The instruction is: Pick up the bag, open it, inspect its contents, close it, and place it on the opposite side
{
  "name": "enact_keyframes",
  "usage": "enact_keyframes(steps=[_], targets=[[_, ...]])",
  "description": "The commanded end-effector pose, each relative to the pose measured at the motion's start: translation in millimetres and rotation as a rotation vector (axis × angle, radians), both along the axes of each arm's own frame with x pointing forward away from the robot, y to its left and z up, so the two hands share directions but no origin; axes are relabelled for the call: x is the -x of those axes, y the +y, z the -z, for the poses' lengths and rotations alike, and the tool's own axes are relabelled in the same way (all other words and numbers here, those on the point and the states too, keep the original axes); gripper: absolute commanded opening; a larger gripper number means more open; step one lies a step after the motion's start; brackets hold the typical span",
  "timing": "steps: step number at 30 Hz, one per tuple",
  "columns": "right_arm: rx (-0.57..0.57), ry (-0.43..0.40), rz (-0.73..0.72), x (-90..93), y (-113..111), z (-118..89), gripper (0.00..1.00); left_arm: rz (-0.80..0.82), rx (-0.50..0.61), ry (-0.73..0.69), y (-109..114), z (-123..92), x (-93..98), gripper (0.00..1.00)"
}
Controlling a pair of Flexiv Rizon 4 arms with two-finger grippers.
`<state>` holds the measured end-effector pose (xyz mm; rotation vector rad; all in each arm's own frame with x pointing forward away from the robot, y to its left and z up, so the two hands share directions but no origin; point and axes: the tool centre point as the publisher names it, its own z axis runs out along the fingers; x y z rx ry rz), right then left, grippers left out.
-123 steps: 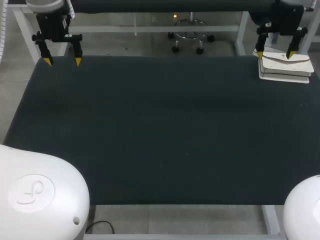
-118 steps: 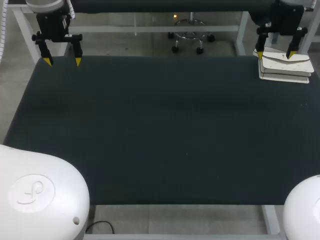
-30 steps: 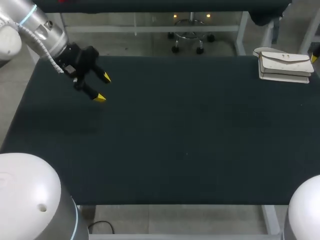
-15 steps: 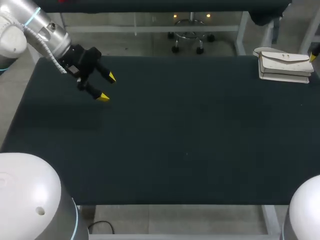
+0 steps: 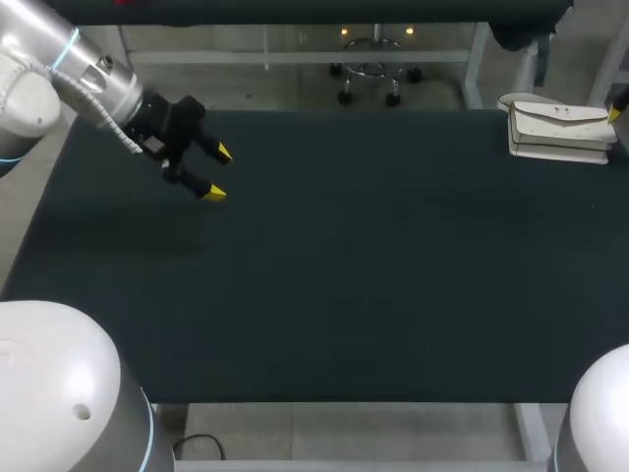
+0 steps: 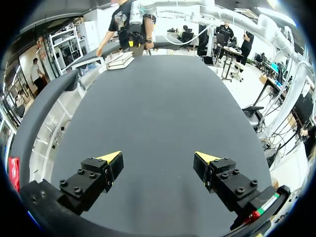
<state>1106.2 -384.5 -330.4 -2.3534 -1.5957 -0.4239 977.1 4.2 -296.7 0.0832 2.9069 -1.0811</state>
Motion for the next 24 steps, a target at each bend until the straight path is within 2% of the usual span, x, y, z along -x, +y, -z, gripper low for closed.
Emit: enact_keyframes(steps=[1,8,17,22,23,24], targets=[[-0.031,0.042,-0.021,-7.6,-5.1,4.3,1.00,0.000,0.001,-0.001,-0.2,0.5,-0.3,1.00],[-0.045,0.047,-0.022,-17.9,-4.3,11.7,1.00,0.000,0.001,-0.001,-0.2,0.5,-0.3,1.00],[-0.123,0.031,-0.014,-32.9,-0.9,27.2,0.96,0.000,0.001,-0.001,-0.2,0.5,-0.3,1.00],[-0.149,0.024,-0.004,-41.2,-2.3,32.0,0.77,0.000,0.001,-0.001,-0.2,0.5,-0.3,1.00],[-0.153,0.024,-0.003,-42.8,-2.5,32.9,0.71,0.000,0.001,-0.001,-0.2,0.5,-0.3,1.00],[-0.158,0.022,0.000,-44.3,-2.8,33.9,0.60,0.000,0.001,-0.001,-0.2,0.5,-0.3,1.00]])
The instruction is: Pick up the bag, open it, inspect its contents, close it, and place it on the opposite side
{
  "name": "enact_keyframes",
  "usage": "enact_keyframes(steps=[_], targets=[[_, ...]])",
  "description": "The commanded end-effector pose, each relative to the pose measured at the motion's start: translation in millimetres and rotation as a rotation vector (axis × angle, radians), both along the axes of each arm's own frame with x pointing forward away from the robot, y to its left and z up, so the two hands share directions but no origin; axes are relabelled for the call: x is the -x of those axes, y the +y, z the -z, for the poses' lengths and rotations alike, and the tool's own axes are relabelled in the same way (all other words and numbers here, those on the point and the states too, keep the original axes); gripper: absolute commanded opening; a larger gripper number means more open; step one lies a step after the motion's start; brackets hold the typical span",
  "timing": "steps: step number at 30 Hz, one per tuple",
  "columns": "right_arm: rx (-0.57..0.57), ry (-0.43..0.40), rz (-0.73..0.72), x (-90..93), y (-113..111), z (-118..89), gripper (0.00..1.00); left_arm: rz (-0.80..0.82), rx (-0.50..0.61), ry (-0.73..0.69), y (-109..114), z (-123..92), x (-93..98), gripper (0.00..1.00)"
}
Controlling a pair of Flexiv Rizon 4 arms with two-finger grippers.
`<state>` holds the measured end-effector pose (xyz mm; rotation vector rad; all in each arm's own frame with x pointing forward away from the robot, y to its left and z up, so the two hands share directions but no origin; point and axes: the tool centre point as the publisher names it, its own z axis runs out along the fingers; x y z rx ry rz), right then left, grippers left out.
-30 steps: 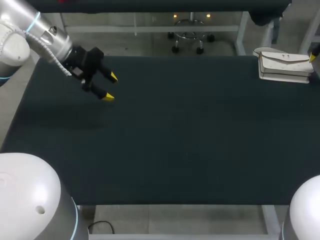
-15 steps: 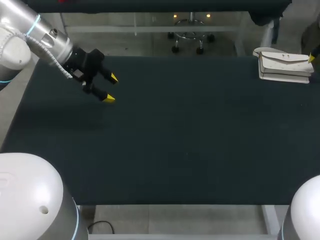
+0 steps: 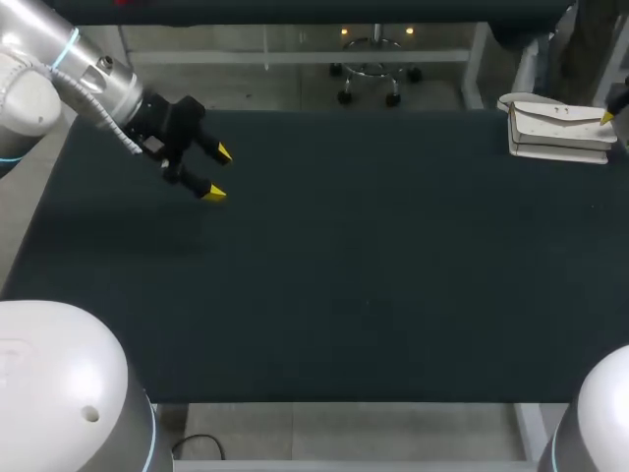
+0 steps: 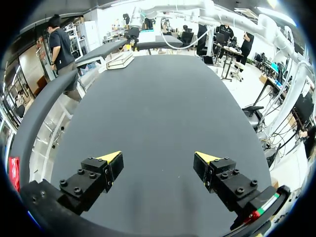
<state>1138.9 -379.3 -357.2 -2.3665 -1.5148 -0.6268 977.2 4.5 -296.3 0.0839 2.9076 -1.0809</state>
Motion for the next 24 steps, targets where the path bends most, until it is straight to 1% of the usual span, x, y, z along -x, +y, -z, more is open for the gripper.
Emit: enact_keyframes(steps=[1,3,10,15,17,19,20,24], targets=[[-0.085,0.123,-0.077,-12.8,-7.9,8.2,0.51,-0.001,0.001,-0.001,-0.6,0.9,-0.2,1.00],[-0.088,0.122,-0.077,-14.6,-8.0,10.0,0.48,-0.001,0.001,-0.001,-0.6,0.9,-0.2,1.00],[-0.118,0.128,-0.074,-17.3,-10.0,20.9,0.44,-0.001,0.001,-0.001,-0.6,0.9,-0.2,1.00],[-0.137,0.121,-0.081,-20.4,-7.5,23.4,0.44,-0.001,0.001,-0.001,-0.6,0.9,-0.2,1.00],[-0.140,0.120,-0.085,-21.3,-5.2,23.6,0.40,-0.001,0.001,-0.001,-0.6,0.9,-0.2,1.00],[-0.147,0.116,-0.092,-21.6,-2.8,23.0,0.12,-0.001,0.001,-0.001,-0.6,0.9,-0.2,1.00],[-0.149,0.114,-0.094,-21.4,-1.8,22.6,0.00,-0.001,0.001,-0.001,-0.6,0.9,-0.2,1.00],[-0.166,0.103,-0.104,-19.5,1.9,20.2,0.00,-0.001,0.001,-0.001,-0.6,0.9,-0.2,1.00]])
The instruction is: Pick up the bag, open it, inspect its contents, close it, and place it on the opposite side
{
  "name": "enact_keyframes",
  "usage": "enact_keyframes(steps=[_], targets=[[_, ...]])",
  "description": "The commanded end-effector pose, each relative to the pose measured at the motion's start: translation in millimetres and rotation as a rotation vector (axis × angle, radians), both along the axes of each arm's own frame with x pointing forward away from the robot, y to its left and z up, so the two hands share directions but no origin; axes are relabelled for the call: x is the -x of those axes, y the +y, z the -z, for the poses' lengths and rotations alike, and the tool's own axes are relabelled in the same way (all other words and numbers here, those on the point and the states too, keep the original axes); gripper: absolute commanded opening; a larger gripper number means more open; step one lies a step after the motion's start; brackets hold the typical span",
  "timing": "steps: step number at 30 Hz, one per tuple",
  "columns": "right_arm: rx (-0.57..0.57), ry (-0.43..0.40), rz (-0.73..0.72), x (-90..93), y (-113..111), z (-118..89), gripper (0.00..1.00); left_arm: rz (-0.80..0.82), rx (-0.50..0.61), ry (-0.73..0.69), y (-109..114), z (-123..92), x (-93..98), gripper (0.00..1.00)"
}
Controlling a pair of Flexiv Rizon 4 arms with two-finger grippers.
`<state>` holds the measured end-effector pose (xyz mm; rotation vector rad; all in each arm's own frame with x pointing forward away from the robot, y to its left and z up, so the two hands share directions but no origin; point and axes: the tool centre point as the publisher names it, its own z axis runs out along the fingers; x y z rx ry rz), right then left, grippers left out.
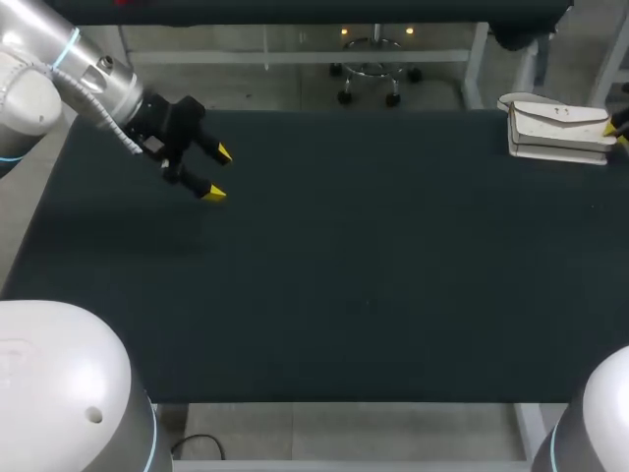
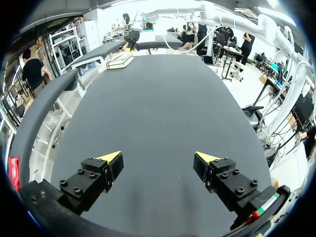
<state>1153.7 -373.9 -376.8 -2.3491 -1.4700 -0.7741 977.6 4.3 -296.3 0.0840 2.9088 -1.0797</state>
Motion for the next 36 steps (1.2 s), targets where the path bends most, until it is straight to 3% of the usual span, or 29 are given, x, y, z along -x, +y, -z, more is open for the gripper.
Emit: enact_keyframes(steps=[1,8,26,34,35,36], targets=[[-0.103,0.176,-0.147,-3.6,-2.7,-0.4,0.00,-0.001,0.002,-0.002,-0.3,0.9,0.3,1.00],[-0.174,0.147,-0.196,11.1,12.1,-7.8,0.00,-0.001,0.002,-0.002,-0.3,0.9,0.3,1.00],[-0.276,0.136,-0.416,52.5,88.7,-15.6,0.00,-0.001,0.002,-0.002,-0.3,0.9,0.3,1.00],[-0.288,0.151,-0.461,63.4,98.6,-15.1,0.00,-0.001,0.002,-0.002,-0.3,0.9,0.3,1.00],[-0.286,0.153,-0.455,63.4,96.5,-14.7,0.07,-0.001,0.002,-0.002,-0.3,0.9,0.3,1.00],[-0.287,0.157,-0.447,62.9,94.1,-14.0,0.25,-0.001,0.002,-0.002,-0.3,0.9,0.3,1.00]])
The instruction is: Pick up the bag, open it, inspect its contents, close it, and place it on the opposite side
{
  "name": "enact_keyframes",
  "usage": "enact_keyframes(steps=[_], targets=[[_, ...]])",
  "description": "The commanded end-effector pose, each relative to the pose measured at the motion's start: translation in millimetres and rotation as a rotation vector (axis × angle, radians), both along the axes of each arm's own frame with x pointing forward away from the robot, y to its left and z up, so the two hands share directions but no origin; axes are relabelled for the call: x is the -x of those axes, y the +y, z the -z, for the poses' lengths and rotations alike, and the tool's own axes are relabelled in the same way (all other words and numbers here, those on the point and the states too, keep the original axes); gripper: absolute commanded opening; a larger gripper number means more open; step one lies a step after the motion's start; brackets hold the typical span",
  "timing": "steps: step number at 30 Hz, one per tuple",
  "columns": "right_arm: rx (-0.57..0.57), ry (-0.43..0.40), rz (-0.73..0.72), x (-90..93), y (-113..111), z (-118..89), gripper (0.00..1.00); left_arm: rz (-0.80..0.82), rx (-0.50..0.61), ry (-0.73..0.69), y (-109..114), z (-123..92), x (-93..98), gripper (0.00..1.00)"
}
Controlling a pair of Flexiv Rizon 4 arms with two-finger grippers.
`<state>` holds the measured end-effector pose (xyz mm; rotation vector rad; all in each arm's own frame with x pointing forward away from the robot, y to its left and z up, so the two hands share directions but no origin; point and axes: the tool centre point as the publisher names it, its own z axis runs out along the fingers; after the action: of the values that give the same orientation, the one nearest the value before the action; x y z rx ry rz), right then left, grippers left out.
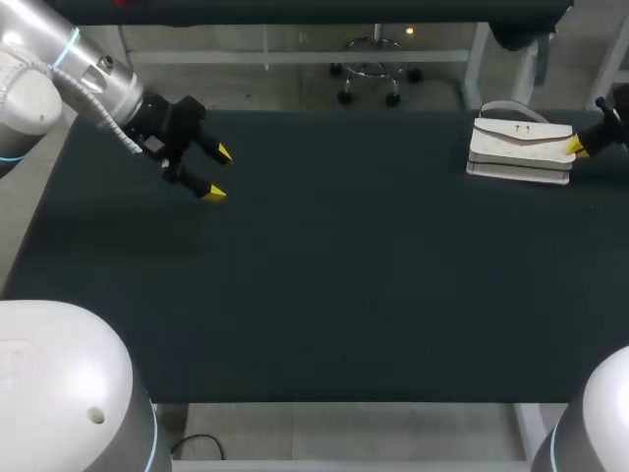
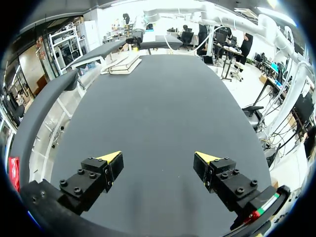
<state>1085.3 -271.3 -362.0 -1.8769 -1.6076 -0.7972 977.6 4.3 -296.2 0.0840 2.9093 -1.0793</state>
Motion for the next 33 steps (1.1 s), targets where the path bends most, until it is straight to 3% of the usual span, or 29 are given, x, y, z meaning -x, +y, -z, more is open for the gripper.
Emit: enact_keyframes(steps=[1,5,10,18,24,29,33], targets=[[-0.029,0.140,-0.129,-6.4,-11.0,0.9,0.38,-0.001,0.003,-0.002,-0.3,1.1,0.3,1.00],[-0.024,0.142,-0.105,-12.6,-19.0,-0.5,0.48,-0.001,0.003,-0.002,-0.3,1.1,0.3,1.00],[-0.017,0.163,-0.075,-21.4,-25.3,0.9,0.49,-0.001,0.003,-0.002,-0.3,1.1,0.3,1.00],[0.001,0.214,-0.087,-32.0,-22.9,2.2,0.36,-0.001,0.003,-0.002,-0.3,1.1,0.3,1.00],[0.013,0.243,-0.090,-27.1,-14.2,4.7,0.35,-0.001,0.003,-0.002,-0.3,1.1,0.3,1.00],[0.008,0.256,-0.076,-23.5,-12.2,7.1,0.21,-0.001,0.003,-0.002,-0.3,1.1,0.3,1.00],[0.012,0.259,-0.069,-20.2,-11.4,6.4,0.17,-0.001,0.003,-0.002,-0.3,1.1,0.3,1.00]])
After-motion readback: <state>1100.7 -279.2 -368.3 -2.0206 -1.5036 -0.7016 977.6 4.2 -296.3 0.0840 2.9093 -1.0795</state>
